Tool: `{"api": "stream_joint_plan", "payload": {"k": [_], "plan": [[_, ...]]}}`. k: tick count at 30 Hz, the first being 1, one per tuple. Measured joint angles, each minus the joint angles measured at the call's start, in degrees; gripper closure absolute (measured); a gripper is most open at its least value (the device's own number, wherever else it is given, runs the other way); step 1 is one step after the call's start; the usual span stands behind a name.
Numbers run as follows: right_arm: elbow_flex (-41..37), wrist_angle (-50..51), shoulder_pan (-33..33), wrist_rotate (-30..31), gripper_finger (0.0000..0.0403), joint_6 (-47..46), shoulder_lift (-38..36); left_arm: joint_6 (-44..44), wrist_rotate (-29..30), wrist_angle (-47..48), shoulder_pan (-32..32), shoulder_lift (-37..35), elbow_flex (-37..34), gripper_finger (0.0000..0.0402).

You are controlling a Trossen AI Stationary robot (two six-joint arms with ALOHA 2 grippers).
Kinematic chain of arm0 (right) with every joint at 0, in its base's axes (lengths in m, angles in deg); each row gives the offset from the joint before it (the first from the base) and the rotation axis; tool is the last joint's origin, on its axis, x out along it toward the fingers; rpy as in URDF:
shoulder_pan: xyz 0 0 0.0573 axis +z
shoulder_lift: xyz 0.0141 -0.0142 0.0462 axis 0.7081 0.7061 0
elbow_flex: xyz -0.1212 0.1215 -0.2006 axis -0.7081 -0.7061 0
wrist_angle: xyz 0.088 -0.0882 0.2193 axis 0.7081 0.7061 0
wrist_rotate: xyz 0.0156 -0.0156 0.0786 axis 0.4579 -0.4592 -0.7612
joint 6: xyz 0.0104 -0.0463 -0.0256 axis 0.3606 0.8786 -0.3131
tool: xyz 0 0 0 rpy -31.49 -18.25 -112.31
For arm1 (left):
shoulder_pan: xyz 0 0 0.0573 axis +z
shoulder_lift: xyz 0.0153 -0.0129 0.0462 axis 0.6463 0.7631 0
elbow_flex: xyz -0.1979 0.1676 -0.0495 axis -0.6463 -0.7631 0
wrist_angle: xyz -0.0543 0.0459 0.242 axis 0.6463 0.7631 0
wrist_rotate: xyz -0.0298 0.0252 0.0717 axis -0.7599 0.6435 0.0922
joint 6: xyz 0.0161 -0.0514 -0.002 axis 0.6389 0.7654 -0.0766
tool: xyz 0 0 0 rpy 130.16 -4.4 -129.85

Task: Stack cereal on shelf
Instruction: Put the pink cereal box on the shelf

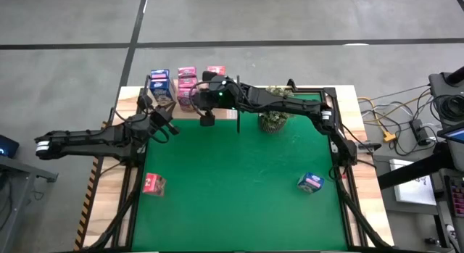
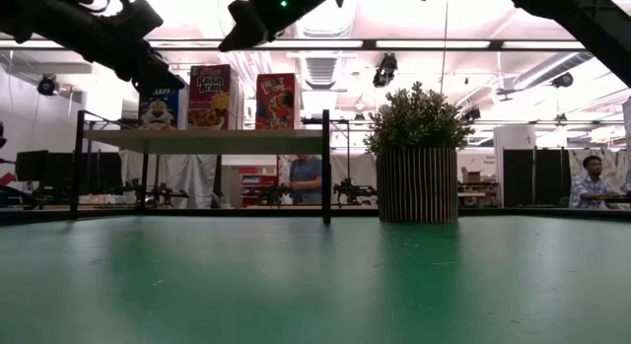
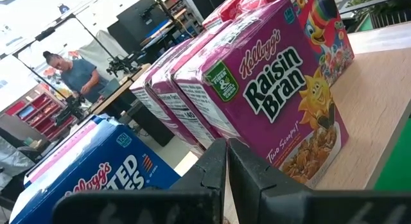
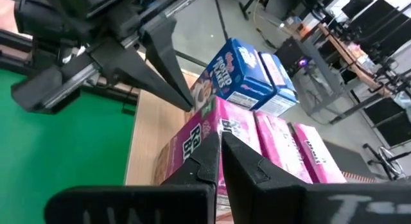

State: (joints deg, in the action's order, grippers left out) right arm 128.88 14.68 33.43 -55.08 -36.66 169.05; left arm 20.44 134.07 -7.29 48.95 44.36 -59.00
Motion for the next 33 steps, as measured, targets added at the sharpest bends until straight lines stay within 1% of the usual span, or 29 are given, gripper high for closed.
{"api": "stream_joint_plan", "payload": {"k": [12, 25, 29, 33], "plan": [[-0.3, -0.2, -0.4, 1.5, 0.0394, 0.0, 0.0, 0.1, 0.0, -2.5, 0.1, 3.1, 0.0, 0.0402], [-0.8, -0.2, -0.7, 1.5, 0.0394, 0.0, 0.1, 0.1, -0.1, -2.6, 0.0, 3.1, 0.0, 0.0402], [-1.6, -0.1, -0.8, 1.5, 0.0394, -0.3, 0.2, 0.1, -2.9, -2.6, 0.0, 3.3, 0.0, 0.0402], [-1.6, -0.3, -0.8, 1.6, 0.0394, -0.2, 0.2, 0.1, -4.1, -2.6, 0.0, 3.2, 0.0, 0.0402]]}}
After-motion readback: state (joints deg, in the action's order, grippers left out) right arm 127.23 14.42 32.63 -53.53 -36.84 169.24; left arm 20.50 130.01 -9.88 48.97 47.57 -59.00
